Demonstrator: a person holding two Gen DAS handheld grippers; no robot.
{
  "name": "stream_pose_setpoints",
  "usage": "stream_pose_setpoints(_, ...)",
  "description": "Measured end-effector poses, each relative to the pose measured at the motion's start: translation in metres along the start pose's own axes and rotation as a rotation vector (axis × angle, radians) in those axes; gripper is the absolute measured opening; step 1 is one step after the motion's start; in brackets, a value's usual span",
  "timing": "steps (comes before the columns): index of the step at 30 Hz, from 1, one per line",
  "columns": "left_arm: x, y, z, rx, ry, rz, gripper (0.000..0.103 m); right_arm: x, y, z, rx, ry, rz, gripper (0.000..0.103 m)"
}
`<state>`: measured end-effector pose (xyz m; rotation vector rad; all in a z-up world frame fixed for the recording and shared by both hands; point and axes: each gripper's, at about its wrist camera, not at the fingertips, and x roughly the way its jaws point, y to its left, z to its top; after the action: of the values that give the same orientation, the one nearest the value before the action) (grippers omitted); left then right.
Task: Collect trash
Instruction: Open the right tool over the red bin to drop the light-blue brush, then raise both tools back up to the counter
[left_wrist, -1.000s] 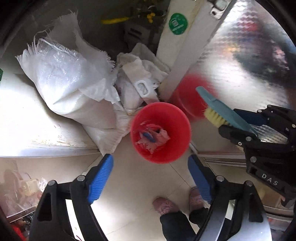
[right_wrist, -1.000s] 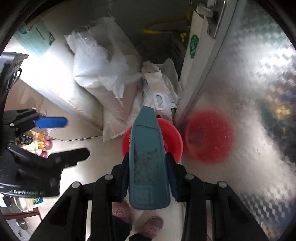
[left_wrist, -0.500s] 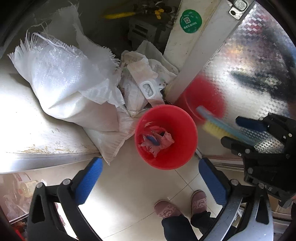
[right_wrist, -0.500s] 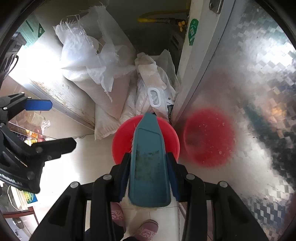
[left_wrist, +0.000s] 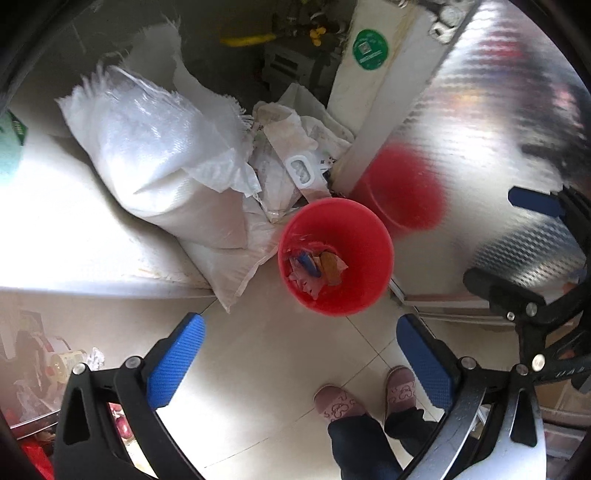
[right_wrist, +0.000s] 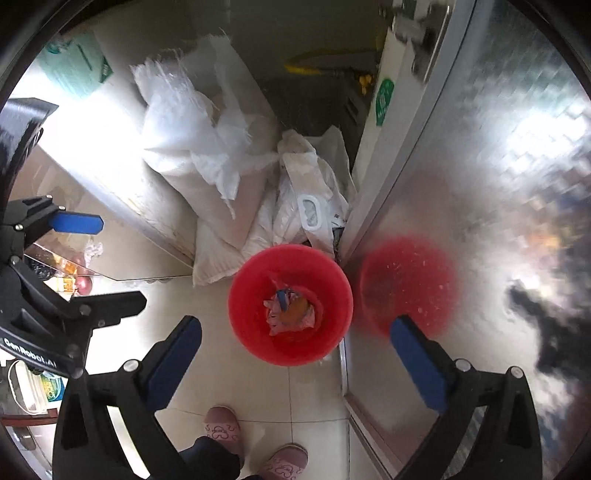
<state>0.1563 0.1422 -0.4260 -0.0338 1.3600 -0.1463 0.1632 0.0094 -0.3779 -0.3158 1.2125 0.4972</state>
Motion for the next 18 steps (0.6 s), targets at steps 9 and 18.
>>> stream_pose_setpoints(9,-0.107,-0.009,-0.031,-0.033,-0.064,0.022,0.103,-0.094,0.031,0.005,-0.034,-0.074,0.043,0.102)
stream_pose_setpoints(18,-0.225,-0.015,-0.028,-0.055,-0.169,0.020,0.103,-0.215,0.057,0.026,-0.090,-0.206,0.030,0.102)
